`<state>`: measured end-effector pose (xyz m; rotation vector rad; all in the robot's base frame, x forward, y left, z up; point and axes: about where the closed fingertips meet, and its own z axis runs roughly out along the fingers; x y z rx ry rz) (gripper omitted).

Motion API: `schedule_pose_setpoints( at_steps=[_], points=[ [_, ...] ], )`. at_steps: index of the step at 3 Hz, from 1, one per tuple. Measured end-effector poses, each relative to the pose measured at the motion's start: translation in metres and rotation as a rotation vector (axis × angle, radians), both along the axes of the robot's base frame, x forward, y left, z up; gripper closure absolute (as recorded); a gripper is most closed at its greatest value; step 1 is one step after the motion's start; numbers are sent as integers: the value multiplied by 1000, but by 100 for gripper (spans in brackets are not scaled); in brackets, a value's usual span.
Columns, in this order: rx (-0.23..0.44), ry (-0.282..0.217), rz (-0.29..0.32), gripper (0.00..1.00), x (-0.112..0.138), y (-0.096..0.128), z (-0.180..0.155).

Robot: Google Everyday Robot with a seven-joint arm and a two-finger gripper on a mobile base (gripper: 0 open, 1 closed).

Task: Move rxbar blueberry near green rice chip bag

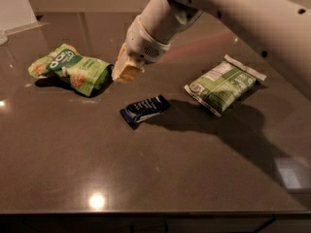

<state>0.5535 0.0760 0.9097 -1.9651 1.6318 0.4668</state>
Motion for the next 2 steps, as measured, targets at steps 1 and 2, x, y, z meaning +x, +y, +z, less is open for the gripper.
schedule_pose_setpoints(
  at_steps=[1,2],
  points=[
    [0,0,4,82,-1,2,0],
    [-1,0,8,59,-2,3,0]
  ],
)
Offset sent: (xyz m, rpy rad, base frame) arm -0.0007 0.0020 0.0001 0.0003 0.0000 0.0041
